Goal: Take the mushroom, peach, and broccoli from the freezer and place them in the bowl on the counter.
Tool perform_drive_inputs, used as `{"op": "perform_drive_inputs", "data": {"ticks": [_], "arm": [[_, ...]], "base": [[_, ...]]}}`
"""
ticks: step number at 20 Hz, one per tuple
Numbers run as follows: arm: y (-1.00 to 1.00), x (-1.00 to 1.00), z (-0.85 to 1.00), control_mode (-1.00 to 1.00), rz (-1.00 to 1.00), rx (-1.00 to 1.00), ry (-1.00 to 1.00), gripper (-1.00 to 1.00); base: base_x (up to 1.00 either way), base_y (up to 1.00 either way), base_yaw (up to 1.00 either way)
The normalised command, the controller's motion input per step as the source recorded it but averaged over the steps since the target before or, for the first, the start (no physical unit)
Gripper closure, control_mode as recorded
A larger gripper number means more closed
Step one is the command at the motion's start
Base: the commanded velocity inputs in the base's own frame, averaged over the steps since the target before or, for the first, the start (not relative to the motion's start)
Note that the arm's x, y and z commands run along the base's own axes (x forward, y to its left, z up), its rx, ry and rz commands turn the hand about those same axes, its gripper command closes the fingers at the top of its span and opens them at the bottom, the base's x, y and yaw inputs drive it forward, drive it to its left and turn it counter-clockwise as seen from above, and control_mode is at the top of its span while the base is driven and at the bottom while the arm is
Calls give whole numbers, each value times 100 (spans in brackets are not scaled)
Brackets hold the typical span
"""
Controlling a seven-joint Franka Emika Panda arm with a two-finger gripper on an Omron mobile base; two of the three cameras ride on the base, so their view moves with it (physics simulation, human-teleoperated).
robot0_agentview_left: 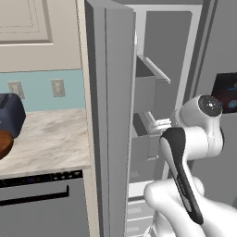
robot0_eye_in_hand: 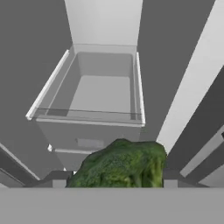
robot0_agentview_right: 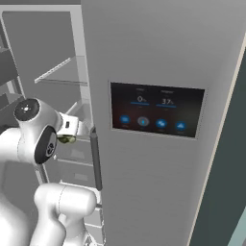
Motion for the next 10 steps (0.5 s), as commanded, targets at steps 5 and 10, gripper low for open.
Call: {"op": "perform_drive_inputs", "data": {"ticks": [5, 10], "arm": [[-14, -69, 29, -100, -8, 0, 0, 100], [-25, -47, 42, -100, -4, 0, 0, 100]], "base": [[0, 0, 0], [0, 0, 0]]}}
